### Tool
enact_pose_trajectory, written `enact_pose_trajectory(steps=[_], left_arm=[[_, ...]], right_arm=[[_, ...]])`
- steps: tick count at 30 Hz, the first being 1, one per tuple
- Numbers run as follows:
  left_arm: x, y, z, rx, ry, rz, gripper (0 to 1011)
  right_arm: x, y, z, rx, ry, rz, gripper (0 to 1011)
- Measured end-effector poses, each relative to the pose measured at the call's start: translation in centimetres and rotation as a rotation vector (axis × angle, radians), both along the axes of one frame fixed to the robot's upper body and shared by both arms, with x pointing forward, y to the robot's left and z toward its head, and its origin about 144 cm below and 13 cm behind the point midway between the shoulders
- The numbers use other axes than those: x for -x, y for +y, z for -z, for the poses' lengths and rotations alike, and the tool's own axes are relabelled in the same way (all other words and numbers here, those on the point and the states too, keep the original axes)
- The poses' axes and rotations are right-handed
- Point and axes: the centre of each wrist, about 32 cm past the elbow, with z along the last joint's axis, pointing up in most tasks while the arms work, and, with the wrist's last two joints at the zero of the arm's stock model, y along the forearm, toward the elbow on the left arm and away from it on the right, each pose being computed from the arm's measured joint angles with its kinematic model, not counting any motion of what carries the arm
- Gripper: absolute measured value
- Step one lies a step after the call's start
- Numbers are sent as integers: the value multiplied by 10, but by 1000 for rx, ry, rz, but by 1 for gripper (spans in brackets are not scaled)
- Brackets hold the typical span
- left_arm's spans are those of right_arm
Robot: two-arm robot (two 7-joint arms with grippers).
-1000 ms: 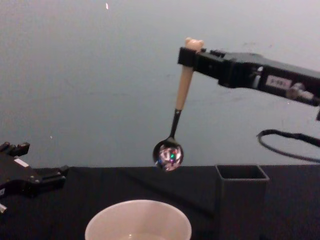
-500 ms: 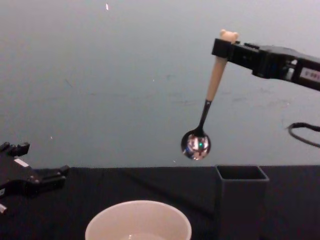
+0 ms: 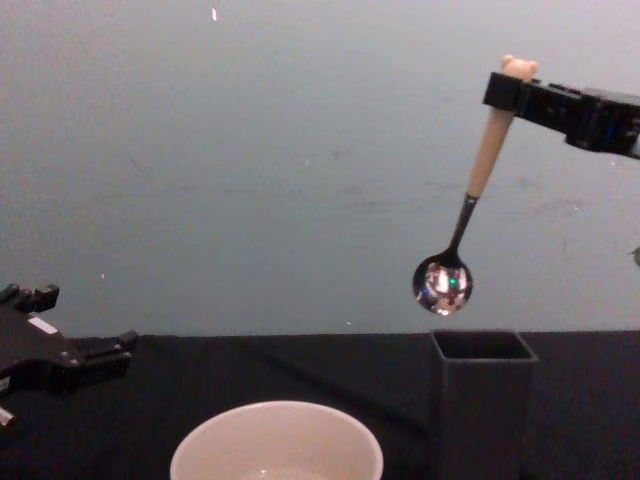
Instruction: Pick up the stirring spoon with one hand, stir inside the cup, then place it back in its original position.
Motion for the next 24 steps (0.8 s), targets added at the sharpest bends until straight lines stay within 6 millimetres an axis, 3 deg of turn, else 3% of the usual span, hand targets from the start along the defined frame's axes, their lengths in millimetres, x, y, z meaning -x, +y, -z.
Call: enact_pose_trajectory(steps=[24], left_arm=[[0,0,0,0,0,0,1001]], right_arm=[[6,-17,7,33,15,45,228]])
